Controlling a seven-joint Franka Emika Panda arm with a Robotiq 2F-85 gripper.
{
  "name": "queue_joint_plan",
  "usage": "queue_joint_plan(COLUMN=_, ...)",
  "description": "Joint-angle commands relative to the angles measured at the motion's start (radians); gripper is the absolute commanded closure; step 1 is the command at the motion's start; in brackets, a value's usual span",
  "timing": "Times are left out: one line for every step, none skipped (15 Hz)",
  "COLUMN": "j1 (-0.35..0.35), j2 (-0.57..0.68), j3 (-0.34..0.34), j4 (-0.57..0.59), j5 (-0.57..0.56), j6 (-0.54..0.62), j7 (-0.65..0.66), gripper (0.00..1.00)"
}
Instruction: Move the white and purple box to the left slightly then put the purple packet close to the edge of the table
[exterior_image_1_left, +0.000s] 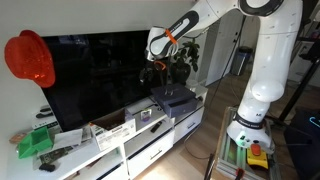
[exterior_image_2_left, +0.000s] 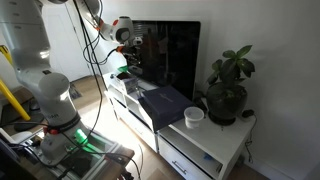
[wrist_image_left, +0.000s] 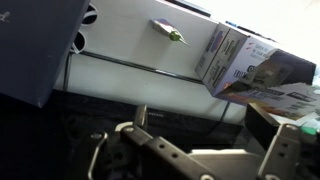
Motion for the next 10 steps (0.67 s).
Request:
queue_joint_plan(j1=0.051, j2=-0.044, j3=-0.062, j4=-0.037, j5=-0.084, j6=-0.016, j7=0.223, gripper=0.00)
queue_joint_plan(j1=0.054, j2=-0.044, j3=-0.066, j4=-0.037, j5=-0.087, j6=-0.018, j7=0.245, gripper=0.00)
queue_joint_plan(j1=0.056, j2=-0.044, j3=-0.070, j4=-0.034, j5=-0.092, j6=-0.025, j7=0.254, gripper=0.00)
queue_joint_plan(j1=0.046, j2=-0.010, j3=-0.061, j4=-0.009, j5=-0.059, j6=-0.008, j7=0.188, gripper=0.00)
queue_joint_plan(j1=0.049, j2=-0.011, j3=-0.065, j4=-0.009, j5=-0.062, j6=-0.009, j7=0.203, gripper=0.00)
queue_joint_plan(j1=0.051, j2=-0.012, j3=-0.067, j4=-0.009, j5=-0.063, j6=-0.009, j7=0.208, gripper=0.00)
queue_joint_plan(j1=0.051, j2=-0.013, j3=-0.067, j4=-0.009, j5=-0.063, j6=-0.010, j7=0.211, gripper=0.00)
queue_joint_plan(j1=0.051, j2=-0.013, j3=-0.068, j4=-0.009, j5=-0.063, j6=-0.010, j7=0.213, gripper=0.00)
queue_joint_plan(j1=0.051, j2=-0.013, j3=-0.068, j4=-0.009, j5=-0.063, j6=-0.010, j7=0.214, gripper=0.00)
queue_joint_plan(j1=0.051, j2=-0.013, j3=-0.068, j4=-0.009, j5=-0.064, j6=-0.010, j7=0.215, gripper=0.00)
